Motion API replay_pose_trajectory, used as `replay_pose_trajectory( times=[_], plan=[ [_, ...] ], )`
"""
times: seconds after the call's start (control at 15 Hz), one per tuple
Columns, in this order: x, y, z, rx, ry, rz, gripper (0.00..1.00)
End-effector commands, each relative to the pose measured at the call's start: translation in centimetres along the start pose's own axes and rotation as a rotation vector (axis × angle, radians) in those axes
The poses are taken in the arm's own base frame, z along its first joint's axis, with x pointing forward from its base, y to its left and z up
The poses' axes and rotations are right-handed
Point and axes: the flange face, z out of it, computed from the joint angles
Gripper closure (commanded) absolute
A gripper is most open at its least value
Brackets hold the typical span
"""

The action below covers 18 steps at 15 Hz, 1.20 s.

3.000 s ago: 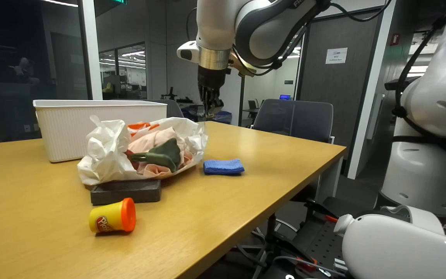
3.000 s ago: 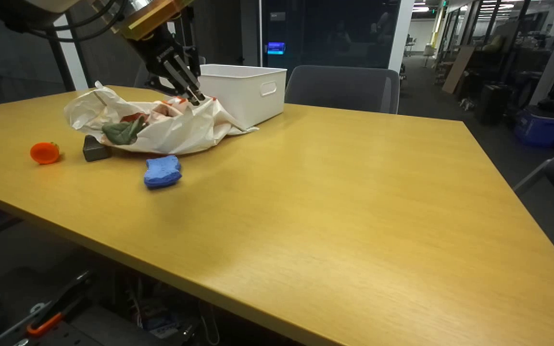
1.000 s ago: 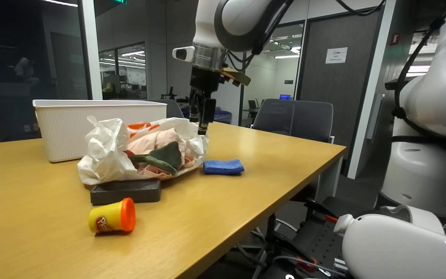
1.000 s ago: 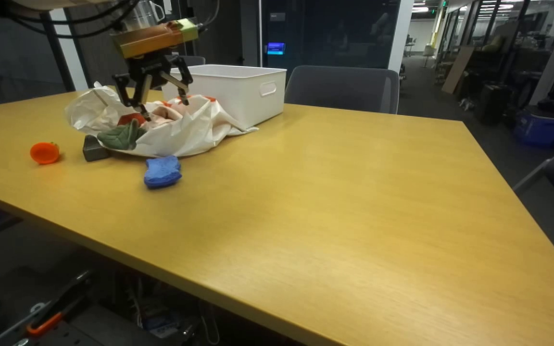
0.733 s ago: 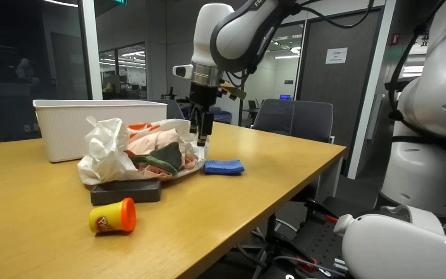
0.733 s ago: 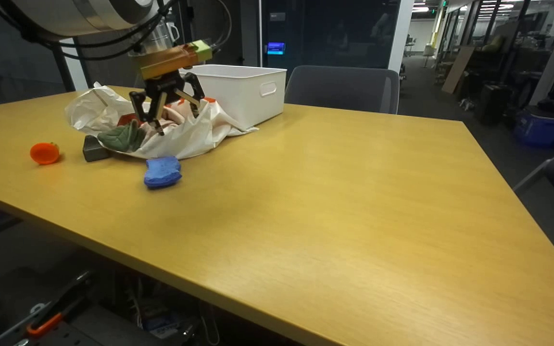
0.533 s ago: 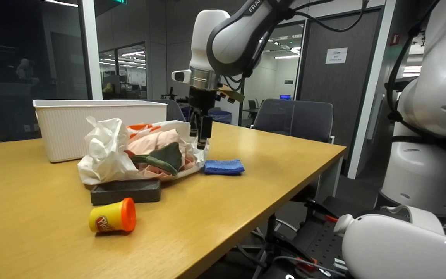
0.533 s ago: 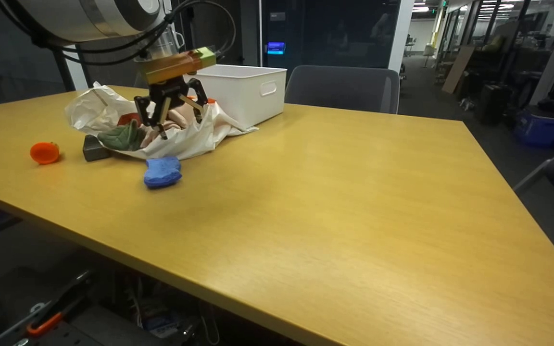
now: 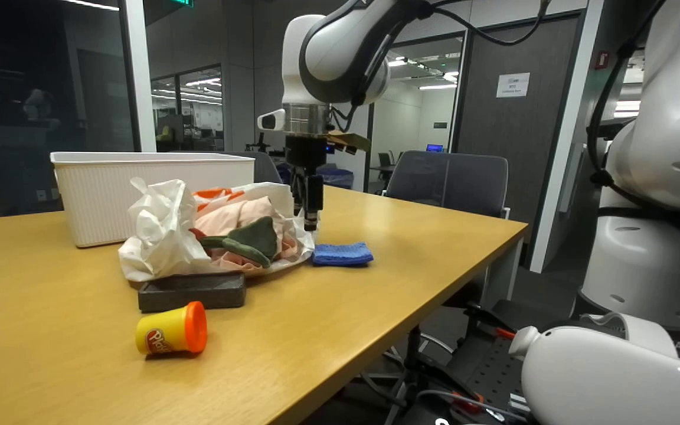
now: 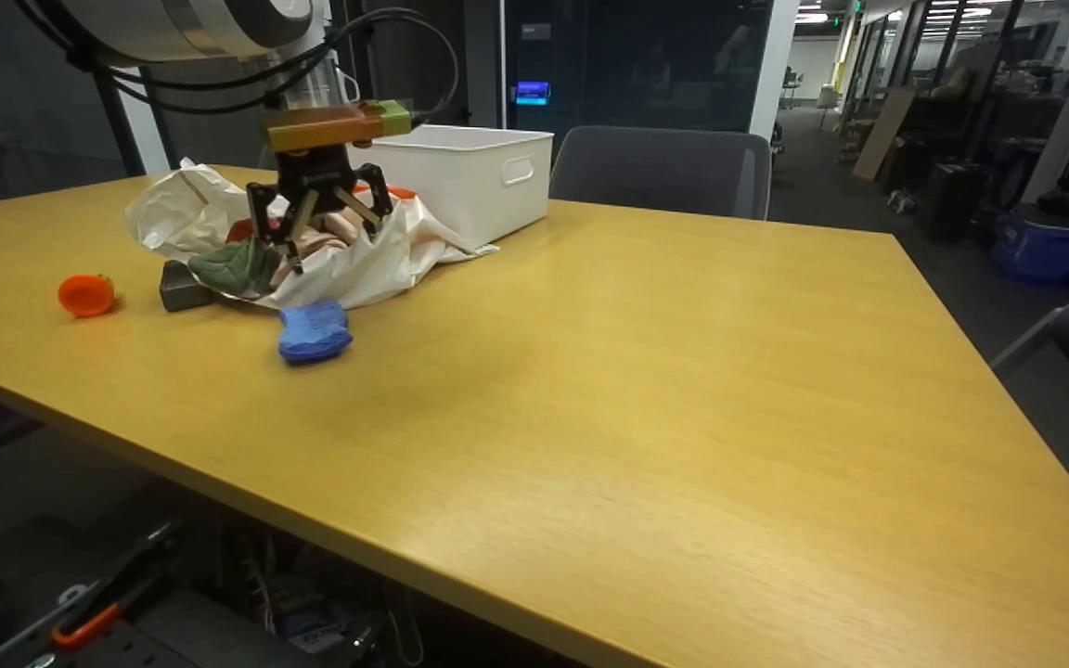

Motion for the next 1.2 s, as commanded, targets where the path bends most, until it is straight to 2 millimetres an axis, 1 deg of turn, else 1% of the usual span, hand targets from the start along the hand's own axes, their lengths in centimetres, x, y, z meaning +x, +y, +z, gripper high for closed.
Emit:
replay_pose_trajectory(
  times=[0.0,0.27,0.53,0.6,0.67,0.73,0.8,0.93,1.13],
  plan=[
    [1.2,0.2,-0.5,0.045,0.000,-0.008,0.00],
    [2.3,-0.5,0.3,0.072,-0.017,-0.006,0.00],
    [2.5,-0.4,1.6,0.044,-0.025,-0.024,0.00],
    [2.4,-0.3,1.8,0.042,-0.025,-0.033,0.25],
    [2.4,-0.3,1.9,0.040,-0.026,-0.036,0.26],
    [2.4,-0.3,1.9,0.040,-0.021,-0.041,0.32],
    [2.4,-0.3,1.9,0.039,-0.018,-0.041,0.42],
    [2.3,-0.2,1.8,0.036,-0.017,-0.037,0.57],
    [1.9,-0.2,1.1,0.015,-0.018,-0.041,0.81]
  ],
)
